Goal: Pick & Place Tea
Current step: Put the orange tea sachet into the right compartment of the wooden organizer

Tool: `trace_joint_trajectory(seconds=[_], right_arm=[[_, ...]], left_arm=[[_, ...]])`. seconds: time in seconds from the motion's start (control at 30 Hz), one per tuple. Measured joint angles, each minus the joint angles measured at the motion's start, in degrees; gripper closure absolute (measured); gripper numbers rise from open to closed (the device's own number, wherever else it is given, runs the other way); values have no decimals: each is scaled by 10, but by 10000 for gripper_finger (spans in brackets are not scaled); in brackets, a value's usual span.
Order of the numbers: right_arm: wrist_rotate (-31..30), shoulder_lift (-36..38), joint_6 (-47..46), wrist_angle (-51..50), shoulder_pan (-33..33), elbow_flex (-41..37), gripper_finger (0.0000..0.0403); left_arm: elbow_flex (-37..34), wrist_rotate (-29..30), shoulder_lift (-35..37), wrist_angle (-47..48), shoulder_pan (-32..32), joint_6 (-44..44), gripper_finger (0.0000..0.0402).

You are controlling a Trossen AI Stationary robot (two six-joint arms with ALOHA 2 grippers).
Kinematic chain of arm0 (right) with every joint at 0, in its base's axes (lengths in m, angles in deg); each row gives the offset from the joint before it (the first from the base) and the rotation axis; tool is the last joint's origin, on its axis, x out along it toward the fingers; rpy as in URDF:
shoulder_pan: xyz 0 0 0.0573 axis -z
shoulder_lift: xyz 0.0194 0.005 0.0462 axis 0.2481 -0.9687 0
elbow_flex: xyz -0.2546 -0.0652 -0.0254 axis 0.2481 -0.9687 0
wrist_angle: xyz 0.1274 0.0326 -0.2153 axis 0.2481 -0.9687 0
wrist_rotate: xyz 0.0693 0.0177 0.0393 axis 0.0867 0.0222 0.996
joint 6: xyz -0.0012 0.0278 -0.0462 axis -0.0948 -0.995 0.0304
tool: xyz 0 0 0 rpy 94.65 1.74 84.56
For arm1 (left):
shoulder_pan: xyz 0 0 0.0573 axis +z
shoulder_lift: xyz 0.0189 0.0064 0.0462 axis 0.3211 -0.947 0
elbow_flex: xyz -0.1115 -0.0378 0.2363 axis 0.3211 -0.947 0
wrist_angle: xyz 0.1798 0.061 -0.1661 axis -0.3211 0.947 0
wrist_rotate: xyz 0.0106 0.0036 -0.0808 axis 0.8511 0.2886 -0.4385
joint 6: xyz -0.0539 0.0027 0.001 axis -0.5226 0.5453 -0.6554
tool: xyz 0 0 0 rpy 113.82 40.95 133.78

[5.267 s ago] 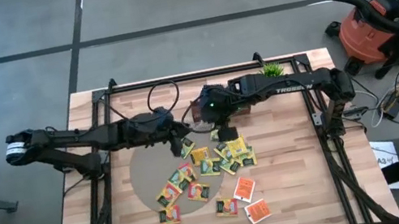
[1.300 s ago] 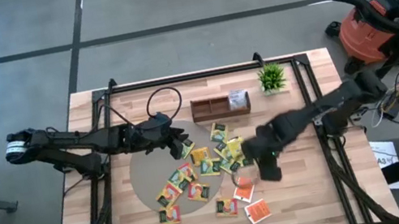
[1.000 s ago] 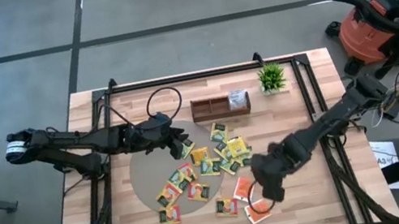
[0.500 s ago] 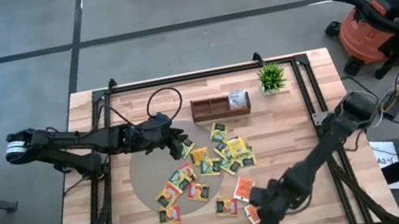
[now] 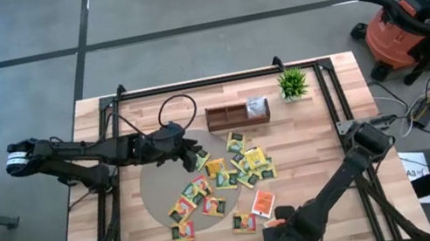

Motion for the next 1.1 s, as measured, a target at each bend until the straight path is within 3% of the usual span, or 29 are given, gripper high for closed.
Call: trace_joint_trajectory(seconds=[0.2, 0.53, 0.7, 1.1], right_arm=[[-72, -7, -1, 2, -1, 18, 239], [-113, -9, -18, 14, -4, 7, 148], [-143, -10, -18, 14, -4, -9, 141], [-137, -41, -5, 27, -12, -22, 156]], left_arm=[[0, -1, 0, 4, 0, 0, 268], [0, -1, 0, 26, 0, 0, 268], [0, -2, 0, 27, 0, 14, 268], [0, -2, 0, 29, 0, 16, 268]])
